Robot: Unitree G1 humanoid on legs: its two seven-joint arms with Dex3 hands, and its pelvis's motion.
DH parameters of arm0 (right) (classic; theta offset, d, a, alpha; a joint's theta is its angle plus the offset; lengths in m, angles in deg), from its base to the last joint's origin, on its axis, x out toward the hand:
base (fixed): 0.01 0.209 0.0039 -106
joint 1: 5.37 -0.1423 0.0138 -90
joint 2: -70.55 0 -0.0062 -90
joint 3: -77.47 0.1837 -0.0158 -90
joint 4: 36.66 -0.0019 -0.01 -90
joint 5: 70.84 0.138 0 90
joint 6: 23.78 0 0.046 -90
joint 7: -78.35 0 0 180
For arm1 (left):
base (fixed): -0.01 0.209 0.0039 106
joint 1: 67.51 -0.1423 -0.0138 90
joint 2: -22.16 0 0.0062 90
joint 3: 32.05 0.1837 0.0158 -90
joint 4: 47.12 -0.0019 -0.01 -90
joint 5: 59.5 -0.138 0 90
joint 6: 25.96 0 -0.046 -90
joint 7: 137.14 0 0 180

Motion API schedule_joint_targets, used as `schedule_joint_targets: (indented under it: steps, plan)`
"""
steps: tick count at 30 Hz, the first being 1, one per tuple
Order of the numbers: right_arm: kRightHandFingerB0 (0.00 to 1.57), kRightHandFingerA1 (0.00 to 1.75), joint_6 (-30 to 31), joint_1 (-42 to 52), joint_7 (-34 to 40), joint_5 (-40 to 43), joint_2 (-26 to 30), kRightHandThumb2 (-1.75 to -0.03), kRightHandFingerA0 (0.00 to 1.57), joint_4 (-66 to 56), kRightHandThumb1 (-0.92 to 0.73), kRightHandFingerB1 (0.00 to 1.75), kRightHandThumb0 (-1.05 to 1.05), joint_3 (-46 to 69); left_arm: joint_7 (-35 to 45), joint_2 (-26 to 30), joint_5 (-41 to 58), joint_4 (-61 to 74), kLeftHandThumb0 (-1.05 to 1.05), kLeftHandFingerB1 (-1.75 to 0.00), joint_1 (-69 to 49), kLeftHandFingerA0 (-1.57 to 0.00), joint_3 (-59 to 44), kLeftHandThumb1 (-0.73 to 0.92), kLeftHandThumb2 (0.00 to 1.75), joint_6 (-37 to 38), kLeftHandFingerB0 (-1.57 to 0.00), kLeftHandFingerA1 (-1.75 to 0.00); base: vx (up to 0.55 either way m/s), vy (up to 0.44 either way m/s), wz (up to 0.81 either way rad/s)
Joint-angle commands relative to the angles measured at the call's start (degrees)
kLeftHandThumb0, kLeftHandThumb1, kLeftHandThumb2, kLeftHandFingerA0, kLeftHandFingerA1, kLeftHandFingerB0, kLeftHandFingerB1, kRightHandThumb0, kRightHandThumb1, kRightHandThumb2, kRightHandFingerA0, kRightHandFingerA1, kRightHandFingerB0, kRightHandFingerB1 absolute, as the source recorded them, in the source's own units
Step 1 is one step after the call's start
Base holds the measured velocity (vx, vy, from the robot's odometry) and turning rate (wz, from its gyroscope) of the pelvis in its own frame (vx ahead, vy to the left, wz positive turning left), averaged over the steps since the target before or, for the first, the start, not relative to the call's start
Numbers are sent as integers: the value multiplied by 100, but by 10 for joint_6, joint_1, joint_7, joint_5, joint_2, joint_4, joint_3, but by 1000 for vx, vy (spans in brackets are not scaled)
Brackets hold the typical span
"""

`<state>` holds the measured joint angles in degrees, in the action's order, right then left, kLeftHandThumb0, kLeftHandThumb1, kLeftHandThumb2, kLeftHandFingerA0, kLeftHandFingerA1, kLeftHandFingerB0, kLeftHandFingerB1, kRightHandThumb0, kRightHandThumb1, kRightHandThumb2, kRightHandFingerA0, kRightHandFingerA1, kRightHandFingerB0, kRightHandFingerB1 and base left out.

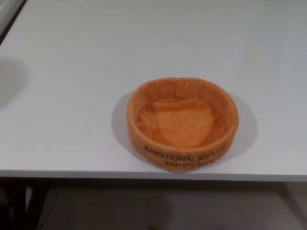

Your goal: A soft plate is kept in the center of the table close to the robot and the robot uses its left hand to pick up the plate, turns it upside down and places it back on the table

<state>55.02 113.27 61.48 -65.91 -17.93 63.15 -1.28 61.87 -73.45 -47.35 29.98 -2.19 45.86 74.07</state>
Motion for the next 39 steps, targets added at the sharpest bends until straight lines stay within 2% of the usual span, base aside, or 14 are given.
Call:
schedule_joint_targets:
  steps: [1, 3, 12, 13, 16, 17, 25, 26, 30, 31, 36, 37, 38, 39]
  plan:
    - [29, 38, -52, 18, -84, 69, 27, -70, 30, -47, -92, 30, -79, 25, 125, 13, 114, 49, -85, -35, -18, 0, -25, 70, 116, 16, -11, -35, 0, 0, 0]
    - [30, 40, -48, 16, -84, 66, 28, -69, 31, -49, -92, 31, -79, 25, 140, 20, 106, 44, -98, -27, -18, -4, -22, 92, 75, 29, -14, -30, 0, 0, 0]
    - [26, 46, -55, 19, -98, 65, 25, -79, 29, -45, -82, 37, -85, 32, 141, 3, 108, 29, -93, -37, -17, -4, -38, 75, 114, 48, -9, -36, 0, 0, 0]
    - [26, 45, -50, 19, -98, 68, 23, -79, 30, -48, -81, 36, -85, 32, 134, 0, 106, 35, -95, -29, -18, -8, -40, 92, 75, 48, -14, -33, 0, 0, 0]
    - [26, 43, -44, 15, -93, 62, 22, -81, 29, -52, -81, 35, -86, 34, 110, -12, 92, 43, -102, -32, -17, -7, -45, 86, 80, 61, -14, -36, 0, 0, 0]
    - [27, 40, -48, 14, -95, 65, 22, -70, 29, -50, -92, 32, -77, 36, 109, -15, 90, 40, -92, -39, -14, -2, -46, 75, 117, 70, -12, -37, 0, 0, 0]
    - [27, 44, -51, 12, -102, 71, 19, -79, 30, -45, -81, 36, -87, 38, 99, -40, 86, 61, -93, -37, -25, -1, -59, 79, 119, 113, -15, -39, 0, 0, 0]
    - [26, 44, -50, 13, -102, 70, 19, -80, 29, -46, -81, 36, -85, 38, 97, -42, 87, 67, -98, -29, -27, -7, -61, 86, 81, 115, -14, -34, 0, 0, 0]
    - [26, 44, -43, 15, -100, 70, 19, -80, 29, -53, -81, 36, -84, 37, 81, -59, 95, 107, -98, -30, -44, -8, -74, 85, 79, 126, -14, -35, 0, 0, 0]
    - [26, 44, -43, 15, -99, 70, 19, -81, 30, -53, -81, 36, -86, 37, 78, -62, 97, 117, -93, -41, -48, -1, -77, 79, 118, 125, -14, -39, 0, 0, 0]
    - [29, 41, -45, 14, -99, 67, 16, -69, 31, -51, -92, 34, -79, 33, 73, -65, 112, 172, -95, -34, -61, -1, -96, 81, 119, 122, -13, -35, 0, 0, 0]
    - [26, 44, -43, 11, -98, 66, 17, -79, 29, -51, -82, 36, -85, 31, 67, -64, 110, 187, -92, -26, -60, -11, -101, 92, 74, 120, -13, -33, 0, 0, 0]
    - [26, 44, -41, 11, -98, 64, 19, -80, 29, -53, -81, 36, -85, 30, 62, -62, 112, 208, -93, -36, -56, -4, -108, 83, 120, 126, -4, -43, 0, 0, 0]
    - [28, 40, -42, 12, -99, 65, 19, -70, 30, -52, -92, 32, -79, 31, 59, -61, 115, 224, -37, -48, -54, 0, -112, 44, 109, 126, 0, -50, 0, 0, 0]
